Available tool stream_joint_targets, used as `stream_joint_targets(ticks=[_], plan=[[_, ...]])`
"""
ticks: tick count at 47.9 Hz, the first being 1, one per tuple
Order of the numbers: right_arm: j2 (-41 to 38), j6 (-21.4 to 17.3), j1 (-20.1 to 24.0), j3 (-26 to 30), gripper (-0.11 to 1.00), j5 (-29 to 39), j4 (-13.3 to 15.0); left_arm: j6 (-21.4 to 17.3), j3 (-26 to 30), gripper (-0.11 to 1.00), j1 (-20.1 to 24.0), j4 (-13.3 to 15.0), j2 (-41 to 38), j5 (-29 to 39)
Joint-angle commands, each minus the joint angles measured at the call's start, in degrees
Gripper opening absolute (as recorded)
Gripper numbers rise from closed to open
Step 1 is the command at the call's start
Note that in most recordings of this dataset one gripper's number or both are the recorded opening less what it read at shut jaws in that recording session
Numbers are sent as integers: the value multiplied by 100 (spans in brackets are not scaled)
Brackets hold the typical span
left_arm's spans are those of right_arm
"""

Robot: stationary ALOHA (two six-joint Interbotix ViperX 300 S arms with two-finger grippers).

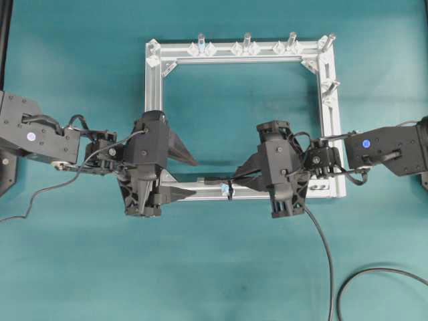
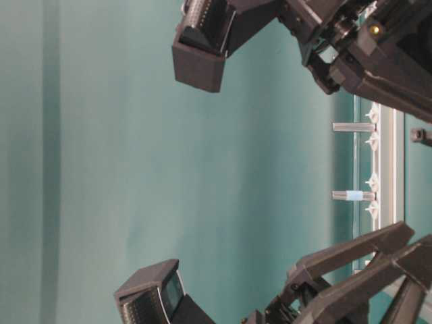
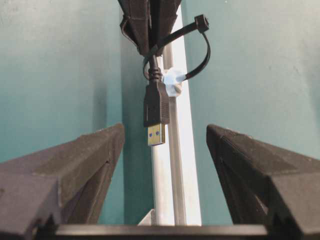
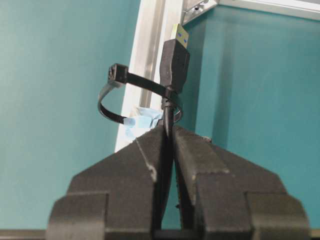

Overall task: Insert the wire through the string loop located in the center.
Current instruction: 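Move the left gripper in and grasp the plug emerging from the loop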

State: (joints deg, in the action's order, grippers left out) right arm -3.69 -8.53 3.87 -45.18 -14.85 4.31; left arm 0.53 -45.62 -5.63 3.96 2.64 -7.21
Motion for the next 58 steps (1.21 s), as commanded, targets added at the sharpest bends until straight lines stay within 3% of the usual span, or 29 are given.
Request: stream_joint_targets(ticks=[1, 35, 58], plan=[[79, -9, -9, 114, 7, -62, 0, 18, 97, 79, -26, -18, 141, -26], [79, -9, -18, 114, 7, -79, 18, 0, 650, 79, 26, -18, -765, -220], [79, 0, -18, 114, 7, -105, 18, -9, 738, 79, 123, -18, -1187, -510]])
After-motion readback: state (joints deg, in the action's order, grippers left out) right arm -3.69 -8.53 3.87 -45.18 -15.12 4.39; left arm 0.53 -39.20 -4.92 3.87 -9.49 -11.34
